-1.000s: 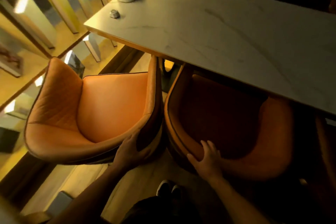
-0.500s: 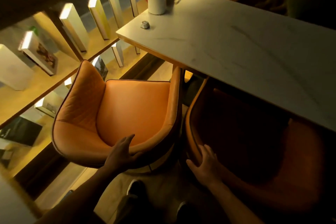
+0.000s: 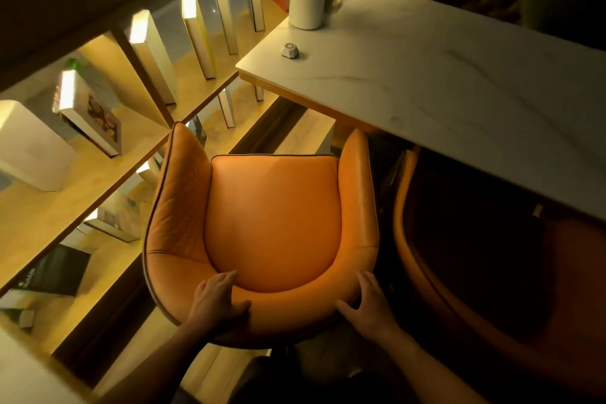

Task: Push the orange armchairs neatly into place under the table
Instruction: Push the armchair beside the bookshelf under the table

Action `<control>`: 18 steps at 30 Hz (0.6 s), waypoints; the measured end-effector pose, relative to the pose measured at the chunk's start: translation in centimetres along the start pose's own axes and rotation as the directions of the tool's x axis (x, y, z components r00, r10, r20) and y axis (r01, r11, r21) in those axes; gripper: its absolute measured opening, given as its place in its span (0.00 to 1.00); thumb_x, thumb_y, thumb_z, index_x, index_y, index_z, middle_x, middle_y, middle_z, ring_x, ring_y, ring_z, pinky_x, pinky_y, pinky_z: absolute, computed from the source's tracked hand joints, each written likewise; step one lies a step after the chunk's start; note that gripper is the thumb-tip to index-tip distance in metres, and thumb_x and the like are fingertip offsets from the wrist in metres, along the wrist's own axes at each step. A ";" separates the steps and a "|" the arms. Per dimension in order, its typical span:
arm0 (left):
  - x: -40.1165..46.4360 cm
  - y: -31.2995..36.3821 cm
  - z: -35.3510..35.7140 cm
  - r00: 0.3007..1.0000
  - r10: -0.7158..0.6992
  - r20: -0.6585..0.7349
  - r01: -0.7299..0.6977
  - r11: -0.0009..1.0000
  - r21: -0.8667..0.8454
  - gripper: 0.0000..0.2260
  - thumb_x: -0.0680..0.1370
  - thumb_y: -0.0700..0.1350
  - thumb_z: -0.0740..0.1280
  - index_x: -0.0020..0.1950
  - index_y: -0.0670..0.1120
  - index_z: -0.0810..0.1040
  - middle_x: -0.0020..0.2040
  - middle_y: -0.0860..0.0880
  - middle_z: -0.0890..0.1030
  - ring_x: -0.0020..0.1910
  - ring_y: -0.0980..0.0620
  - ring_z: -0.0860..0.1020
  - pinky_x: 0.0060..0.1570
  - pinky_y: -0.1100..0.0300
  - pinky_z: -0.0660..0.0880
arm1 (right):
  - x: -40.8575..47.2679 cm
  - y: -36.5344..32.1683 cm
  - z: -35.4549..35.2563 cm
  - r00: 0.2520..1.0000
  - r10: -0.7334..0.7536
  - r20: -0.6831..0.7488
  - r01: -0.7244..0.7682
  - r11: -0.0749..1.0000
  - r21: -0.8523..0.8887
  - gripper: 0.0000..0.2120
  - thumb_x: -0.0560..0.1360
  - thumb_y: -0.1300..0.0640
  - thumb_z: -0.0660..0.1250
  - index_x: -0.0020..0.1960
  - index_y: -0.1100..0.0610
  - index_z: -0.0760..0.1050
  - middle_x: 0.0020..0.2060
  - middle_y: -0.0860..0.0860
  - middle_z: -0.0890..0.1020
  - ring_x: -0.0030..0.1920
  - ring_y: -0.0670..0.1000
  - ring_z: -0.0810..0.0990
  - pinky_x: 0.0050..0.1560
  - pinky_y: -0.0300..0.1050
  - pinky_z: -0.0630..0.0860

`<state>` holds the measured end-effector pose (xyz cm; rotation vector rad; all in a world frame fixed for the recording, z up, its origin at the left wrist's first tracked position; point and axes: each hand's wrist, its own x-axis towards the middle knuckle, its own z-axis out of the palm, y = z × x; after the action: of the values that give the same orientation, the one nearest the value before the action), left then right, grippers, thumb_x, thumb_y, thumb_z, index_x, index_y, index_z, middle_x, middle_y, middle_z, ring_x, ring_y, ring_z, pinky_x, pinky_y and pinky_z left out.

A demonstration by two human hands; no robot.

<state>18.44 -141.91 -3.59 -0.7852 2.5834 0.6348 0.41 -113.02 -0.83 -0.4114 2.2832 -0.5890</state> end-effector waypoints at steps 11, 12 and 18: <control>-1.0 -3.7 -0.6 0.968 -0.253 -0.008 0.252 0.967 -0.043 0.27 0.76 0.60 0.65 0.73 0.50 0.70 0.71 0.50 0.73 0.73 0.50 0.65 0.73 0.45 0.54 | 3.3 -0.6 2.1 0.946 0.301 -0.117 -0.251 0.912 0.323 0.50 0.71 0.54 0.74 0.79 0.55 0.43 0.76 0.61 0.55 0.73 0.63 0.61 0.69 0.58 0.66; -1.2 -3.9 -0.8 0.960 -0.281 -0.012 0.281 0.959 -0.034 0.27 0.76 0.61 0.64 0.72 0.51 0.71 0.71 0.50 0.73 0.73 0.50 0.65 0.73 0.44 0.54 | 3.5 -0.7 2.2 0.942 0.316 -0.114 -0.261 0.902 0.343 0.50 0.71 0.55 0.75 0.79 0.55 0.43 0.76 0.62 0.57 0.73 0.63 0.63 0.68 0.59 0.67; -1.2 -4.6 -1.5 0.918 -0.396 0.025 0.397 0.918 -0.015 0.25 0.76 0.63 0.63 0.69 0.51 0.73 0.72 0.49 0.70 0.74 0.47 0.61 0.74 0.42 0.55 | 4.2 -0.9 2.9 0.914 0.388 -0.117 -0.297 0.838 0.457 0.54 0.70 0.58 0.76 0.79 0.53 0.38 0.76 0.62 0.57 0.73 0.65 0.62 0.71 0.63 0.63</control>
<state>21.76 -145.61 -3.21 -1.2568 2.2977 0.5373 -0.21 -116.55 -4.59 0.2904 2.2516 -0.9523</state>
